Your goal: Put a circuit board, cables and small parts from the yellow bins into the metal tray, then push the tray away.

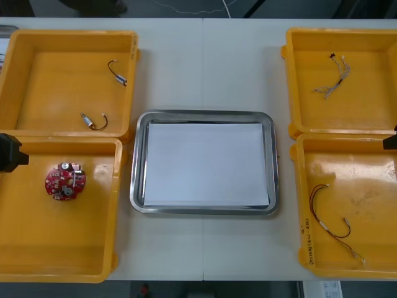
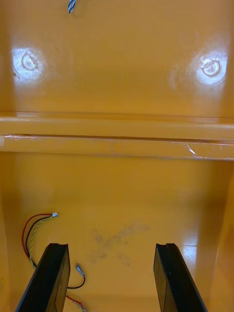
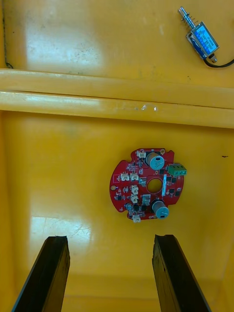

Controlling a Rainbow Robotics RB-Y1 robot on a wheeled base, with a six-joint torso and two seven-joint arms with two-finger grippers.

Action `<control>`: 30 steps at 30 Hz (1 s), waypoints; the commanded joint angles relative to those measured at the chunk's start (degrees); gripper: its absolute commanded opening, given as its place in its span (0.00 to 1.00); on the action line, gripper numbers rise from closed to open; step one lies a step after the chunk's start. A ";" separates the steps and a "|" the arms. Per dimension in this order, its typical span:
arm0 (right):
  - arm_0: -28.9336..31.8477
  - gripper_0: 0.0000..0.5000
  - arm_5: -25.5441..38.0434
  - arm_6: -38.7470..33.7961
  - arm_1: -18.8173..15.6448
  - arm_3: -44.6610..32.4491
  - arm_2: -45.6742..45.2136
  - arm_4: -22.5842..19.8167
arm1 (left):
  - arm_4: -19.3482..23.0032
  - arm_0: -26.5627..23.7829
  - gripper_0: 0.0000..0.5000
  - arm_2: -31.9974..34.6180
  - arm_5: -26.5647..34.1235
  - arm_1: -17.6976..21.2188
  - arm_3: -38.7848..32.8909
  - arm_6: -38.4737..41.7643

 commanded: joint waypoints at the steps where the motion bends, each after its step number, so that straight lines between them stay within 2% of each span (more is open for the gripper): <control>1: 0.23 1.00 0.19 -1.68 0.80 -0.75 0.54 0.40 | -0.41 -1.01 1.00 -0.76 0.40 0.22 -1.83 -3.16; 8: 1.73 1.00 0.19 -1.86 0.36 -1.80 0.10 0.22 | -0.41 -1.01 1.00 -0.76 0.40 0.22 -1.83 -3.16; 9: 2.34 1.00 0.19 -1.95 0.36 -2.42 0.19 0.22 | -0.67 0.40 1.00 -1.38 0.40 -0.83 -0.51 -2.72; 19: 4.37 1.00 0.19 -0.72 0.36 -3.65 0.37 -0.92 | -2.08 -1.36 1.00 -5.42 0.40 -0.48 -0.51 5.46; 30: 13.86 1.00 0.19 0.60 0.28 -11.73 3.44 -2.59 | -3.75 -3.29 1.00 -11.92 0.40 -0.39 -0.24 16.09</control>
